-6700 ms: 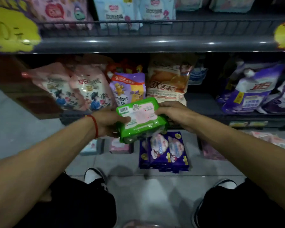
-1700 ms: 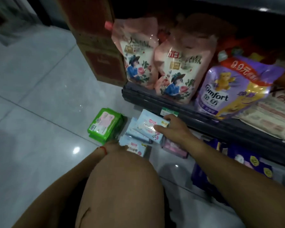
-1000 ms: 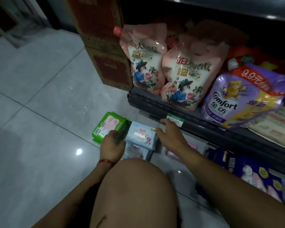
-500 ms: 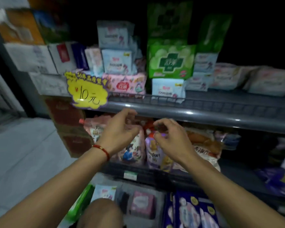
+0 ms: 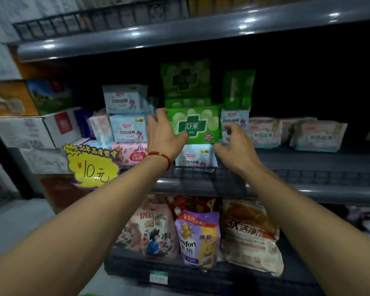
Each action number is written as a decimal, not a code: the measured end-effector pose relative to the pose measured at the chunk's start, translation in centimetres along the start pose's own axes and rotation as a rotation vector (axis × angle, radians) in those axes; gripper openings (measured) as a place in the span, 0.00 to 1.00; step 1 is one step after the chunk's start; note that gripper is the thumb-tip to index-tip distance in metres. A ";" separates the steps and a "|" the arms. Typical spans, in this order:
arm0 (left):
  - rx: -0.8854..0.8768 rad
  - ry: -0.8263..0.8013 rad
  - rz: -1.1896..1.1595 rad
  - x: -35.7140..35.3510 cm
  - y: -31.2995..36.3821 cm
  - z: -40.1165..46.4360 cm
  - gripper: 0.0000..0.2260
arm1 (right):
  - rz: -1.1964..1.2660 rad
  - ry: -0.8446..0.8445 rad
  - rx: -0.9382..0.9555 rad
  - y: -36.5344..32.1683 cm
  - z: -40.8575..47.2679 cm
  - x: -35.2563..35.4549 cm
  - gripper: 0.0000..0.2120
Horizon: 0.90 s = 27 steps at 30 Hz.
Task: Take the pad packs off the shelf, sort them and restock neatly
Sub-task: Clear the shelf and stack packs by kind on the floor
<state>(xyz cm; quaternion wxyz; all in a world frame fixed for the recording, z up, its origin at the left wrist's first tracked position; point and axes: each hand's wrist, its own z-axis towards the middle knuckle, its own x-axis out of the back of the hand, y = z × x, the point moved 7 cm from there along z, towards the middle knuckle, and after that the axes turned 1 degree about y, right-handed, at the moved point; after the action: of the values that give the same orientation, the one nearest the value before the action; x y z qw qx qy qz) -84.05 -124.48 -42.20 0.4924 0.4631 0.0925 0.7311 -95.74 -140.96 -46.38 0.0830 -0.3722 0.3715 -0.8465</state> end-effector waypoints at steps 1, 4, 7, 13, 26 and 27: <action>0.034 -0.002 -0.018 -0.1 -0.3 1.0 0.37 | 0.016 0.000 -0.017 -0.1 0.9 -0.1 0.33; 0.200 -0.064 -0.128 -1.0 -1.9 3.4 0.42 | 0.063 -0.018 -0.059 -0.3 3.5 -0.5 0.36; 0.340 -0.158 -0.200 -2.3 -3.3 4.1 0.37 | 0.159 -0.042 -0.082 -0.6 5.5 -1.4 0.28; 0.262 -0.105 -0.372 -2.5 -3.2 3.9 0.43 | 0.247 0.064 -0.062 -0.6 5.3 -1.0 0.24; 0.517 0.012 -1.028 -2.1 -4.3 -4.1 0.49 | -0.157 0.227 -0.095 1.1 10.8 6.7 0.34; 0.536 0.035 -1.077 -2.1 -5.2 -4.8 0.49 | -0.223 0.182 -0.137 1.4 12.5 6.1 0.41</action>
<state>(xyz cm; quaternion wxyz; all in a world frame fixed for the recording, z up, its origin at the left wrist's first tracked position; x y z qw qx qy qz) -84.27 -122.09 -49.17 0.6577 0.4470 0.5034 0.3378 -91.58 -151.61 -38.33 -0.0710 -0.3377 0.3908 -0.8533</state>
